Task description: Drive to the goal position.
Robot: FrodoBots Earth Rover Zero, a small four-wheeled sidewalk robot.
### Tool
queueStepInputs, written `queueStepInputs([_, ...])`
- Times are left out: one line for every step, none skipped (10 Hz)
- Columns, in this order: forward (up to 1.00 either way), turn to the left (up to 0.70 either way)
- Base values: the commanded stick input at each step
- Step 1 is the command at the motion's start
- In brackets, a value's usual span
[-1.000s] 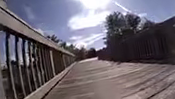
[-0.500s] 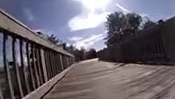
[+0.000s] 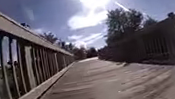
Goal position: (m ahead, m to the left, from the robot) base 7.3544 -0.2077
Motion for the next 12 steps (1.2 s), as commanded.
queueStepInputs([0.85,0.00])
queueStepInputs([0.85,0.00])
queueStepInputs([0.85,0.00])
queueStepInputs([0.85,0.00])
queueStepInputs([0.85,0.00])
queueStepInputs([0.85,0.00])
queueStepInputs([0.85,0.00])
queueStepInputs([0.85,0.00])
queueStepInputs([0.85,0.00])
queueStepInputs([0.85,0.00])
queueStepInputs([0.85,-0.23])
queueStepInputs([0.85,-0.19])
